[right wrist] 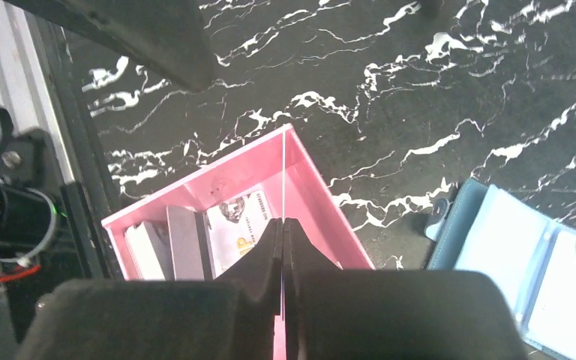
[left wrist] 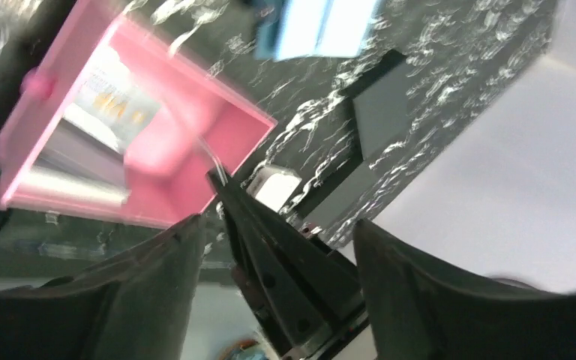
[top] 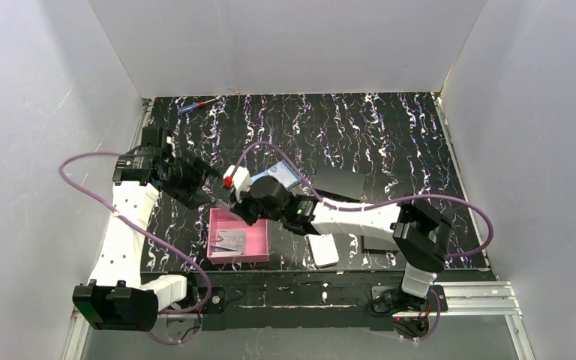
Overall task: Put the credit cards into the card holder
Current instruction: Pick up the credit card from the storage box.
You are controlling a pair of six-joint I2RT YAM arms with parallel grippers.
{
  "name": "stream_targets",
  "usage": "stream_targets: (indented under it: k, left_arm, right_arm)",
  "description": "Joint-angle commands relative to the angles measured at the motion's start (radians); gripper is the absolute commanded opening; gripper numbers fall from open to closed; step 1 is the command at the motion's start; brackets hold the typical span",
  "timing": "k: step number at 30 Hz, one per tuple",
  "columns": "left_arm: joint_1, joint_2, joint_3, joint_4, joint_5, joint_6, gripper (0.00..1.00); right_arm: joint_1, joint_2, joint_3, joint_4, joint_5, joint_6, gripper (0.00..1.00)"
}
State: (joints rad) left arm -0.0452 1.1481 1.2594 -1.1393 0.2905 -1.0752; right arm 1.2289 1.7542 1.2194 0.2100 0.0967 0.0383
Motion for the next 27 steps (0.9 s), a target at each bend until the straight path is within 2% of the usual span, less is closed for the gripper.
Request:
stream_targets:
  k: [1,2,3,5,8,10,13,16,17,20,25,27]
  left_arm:
    - [-0.001,0.007,0.070,0.266,0.155,0.350,0.88]
    - [-0.001,0.000,0.058,0.341,0.213,0.389,0.95]
    - [-0.001,0.001,0.042,0.418,0.280,0.419,0.97]
    - [-0.001,0.020,0.002,0.575,0.450,0.435,0.98]
    - [-0.002,0.072,-0.078,0.814,0.640,0.332,0.95]
    - [-0.007,0.094,-0.140,0.975,0.683,0.237,0.93]
    - [-0.014,0.125,-0.193,1.170,0.702,0.121,0.89]
    - [-0.031,0.169,-0.184,1.191,0.684,0.110,0.88]
    - [-0.039,0.182,-0.174,1.198,0.685,0.108,0.86]
    - [-0.049,0.204,-0.161,1.231,0.683,0.091,0.69]
    - [-0.050,0.210,-0.156,1.278,0.684,0.071,0.50]
    - [-0.051,0.221,-0.165,1.320,0.692,0.032,0.36]
  right_arm:
    - [-0.176,-0.067,0.047,0.040,-0.141,0.247,0.01]
    - [-0.233,-0.071,0.049,0.050,-0.220,0.363,0.01]
    - [-0.289,-0.073,0.046,0.072,-0.296,0.450,0.01]
    - [-0.390,-0.074,0.030,0.181,-0.443,0.627,0.01]
    - [-0.499,-0.073,-0.013,0.402,-0.577,0.902,0.01]
    - [-0.542,-0.061,-0.047,0.603,-0.621,1.069,0.01]
    - [-0.568,-0.036,-0.054,0.753,-0.635,1.214,0.01]
    - [-0.571,-0.011,-0.045,0.838,-0.630,1.296,0.01]
    - [-0.572,-0.002,-0.039,0.862,-0.632,1.313,0.01]
    - [-0.576,0.024,-0.035,0.907,-0.637,1.360,0.01]
    - [-0.588,0.051,-0.049,0.935,-0.631,1.384,0.01]
    - [-0.591,0.058,-0.057,0.924,-0.621,1.378,0.01]
